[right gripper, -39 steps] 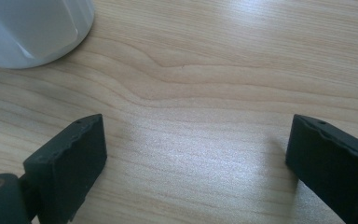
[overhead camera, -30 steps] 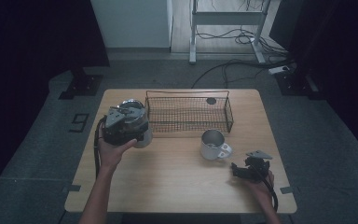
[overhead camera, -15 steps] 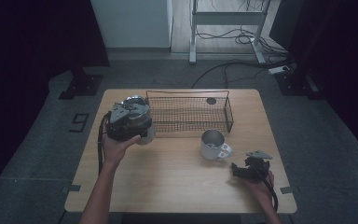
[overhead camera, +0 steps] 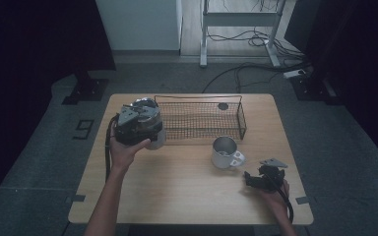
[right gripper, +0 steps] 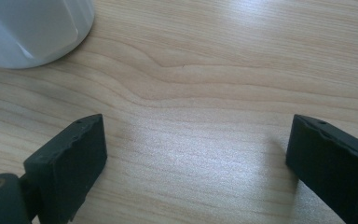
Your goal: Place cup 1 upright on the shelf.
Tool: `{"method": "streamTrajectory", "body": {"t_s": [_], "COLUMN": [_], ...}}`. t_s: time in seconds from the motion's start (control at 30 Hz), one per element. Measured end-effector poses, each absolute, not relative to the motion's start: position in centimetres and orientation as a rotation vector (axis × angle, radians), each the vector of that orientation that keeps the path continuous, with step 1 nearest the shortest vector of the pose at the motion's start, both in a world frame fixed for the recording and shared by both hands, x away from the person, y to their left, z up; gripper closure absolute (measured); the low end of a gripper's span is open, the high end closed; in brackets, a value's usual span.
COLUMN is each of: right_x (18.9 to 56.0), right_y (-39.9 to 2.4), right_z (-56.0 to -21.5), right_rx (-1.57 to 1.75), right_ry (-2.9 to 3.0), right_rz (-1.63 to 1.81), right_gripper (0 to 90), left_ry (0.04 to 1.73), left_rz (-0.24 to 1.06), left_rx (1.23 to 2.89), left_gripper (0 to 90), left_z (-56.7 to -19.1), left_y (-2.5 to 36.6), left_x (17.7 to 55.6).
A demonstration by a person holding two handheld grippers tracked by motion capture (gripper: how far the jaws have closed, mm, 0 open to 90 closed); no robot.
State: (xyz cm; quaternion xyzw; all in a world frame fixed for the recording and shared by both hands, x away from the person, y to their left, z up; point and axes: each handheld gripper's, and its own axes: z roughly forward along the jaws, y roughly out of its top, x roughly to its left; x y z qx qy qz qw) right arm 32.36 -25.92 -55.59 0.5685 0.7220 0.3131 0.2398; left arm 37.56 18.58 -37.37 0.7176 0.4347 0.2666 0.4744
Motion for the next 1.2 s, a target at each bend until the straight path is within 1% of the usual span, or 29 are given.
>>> {"method": "streamTrajectory", "body": {"t_s": [1.2], "right_x": [32.4], "right_y": [-25.9], "right_z": [-55.6], "right_rx": [1.553], "right_ry": [1.973], "right_rz": [0.861], "right_gripper": [5.3], "left_ry": [1.074], "left_rz": [0.648], "left_rx": [1.769], "left_gripper": [4.2], "left_z": [-36.9], "left_y": [17.1], "left_x": [40.7]}}
